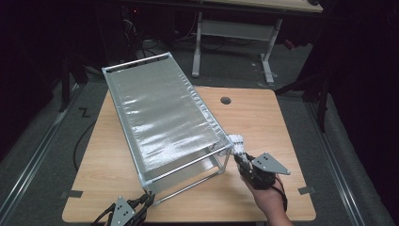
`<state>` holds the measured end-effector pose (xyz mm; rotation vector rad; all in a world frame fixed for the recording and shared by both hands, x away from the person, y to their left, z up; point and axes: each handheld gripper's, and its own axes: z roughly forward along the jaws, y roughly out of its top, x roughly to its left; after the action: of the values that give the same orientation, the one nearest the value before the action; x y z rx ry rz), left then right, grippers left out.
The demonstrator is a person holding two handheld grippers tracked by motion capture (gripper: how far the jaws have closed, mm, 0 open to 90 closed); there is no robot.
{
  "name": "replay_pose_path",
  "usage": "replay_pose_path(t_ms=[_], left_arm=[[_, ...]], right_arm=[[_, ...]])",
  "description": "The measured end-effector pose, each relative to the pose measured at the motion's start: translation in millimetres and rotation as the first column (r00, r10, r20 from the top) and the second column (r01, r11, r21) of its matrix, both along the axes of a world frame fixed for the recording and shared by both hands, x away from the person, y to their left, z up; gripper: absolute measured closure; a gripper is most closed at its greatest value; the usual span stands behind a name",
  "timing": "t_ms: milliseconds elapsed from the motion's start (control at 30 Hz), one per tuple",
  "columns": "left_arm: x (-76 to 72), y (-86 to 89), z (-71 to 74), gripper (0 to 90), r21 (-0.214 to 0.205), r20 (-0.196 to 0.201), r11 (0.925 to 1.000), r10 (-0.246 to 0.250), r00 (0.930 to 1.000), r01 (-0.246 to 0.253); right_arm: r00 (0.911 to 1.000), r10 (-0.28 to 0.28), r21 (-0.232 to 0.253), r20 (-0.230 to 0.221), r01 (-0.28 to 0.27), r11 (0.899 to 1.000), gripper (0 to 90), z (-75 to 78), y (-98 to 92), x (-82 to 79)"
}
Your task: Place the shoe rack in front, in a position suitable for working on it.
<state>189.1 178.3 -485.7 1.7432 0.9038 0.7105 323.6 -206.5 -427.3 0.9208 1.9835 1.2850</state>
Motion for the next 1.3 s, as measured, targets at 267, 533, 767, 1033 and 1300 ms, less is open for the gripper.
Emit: replay_pose_path(t_ms=[267,533,767,1033,1300], left_arm=[[1.8,1.3,0.4,80.5,0.001,-0.003,1.0000,-0.010,0.9999,0.010],[3.0,1.5,0.3,80.6,-0.002,-0.004,1.0000,-0.008,1.0000,0.008],[1.7,2.3,-0.1,80.6,-0.004,-0.003,1.0000,0.001,1.0000,-0.001],[1.2,4.0,-0.1,80.6,-0.004,-0.004,1.0000,0.006,1.0000,-0.006],[1.1,3.9,-0.2,80.4,-0.001,-0.001,1.0000,0.008,1.0000,-0.008]], right_arm=[[0.9981,0.005,-0.050,-0.062,-0.008,0.999,75.0,-13.6,1.7,-0.3],[0.9855,0.017,-0.110,-0.169,-0.036,0.993,75.1,-37.0,6.4,11.5],[0.9587,0.009,-0.185,-0.284,-0.064,0.981,75.2,-61.3,15.6,25.2],[0.9576,0.018,-0.181,-0.287,-0.073,0.981,75.2,-60.1,17.2,23.3],[0.9788,0.018,-0.125,-0.204,-0.044,0.991,75.1,-36.7,12.6,15.5]])
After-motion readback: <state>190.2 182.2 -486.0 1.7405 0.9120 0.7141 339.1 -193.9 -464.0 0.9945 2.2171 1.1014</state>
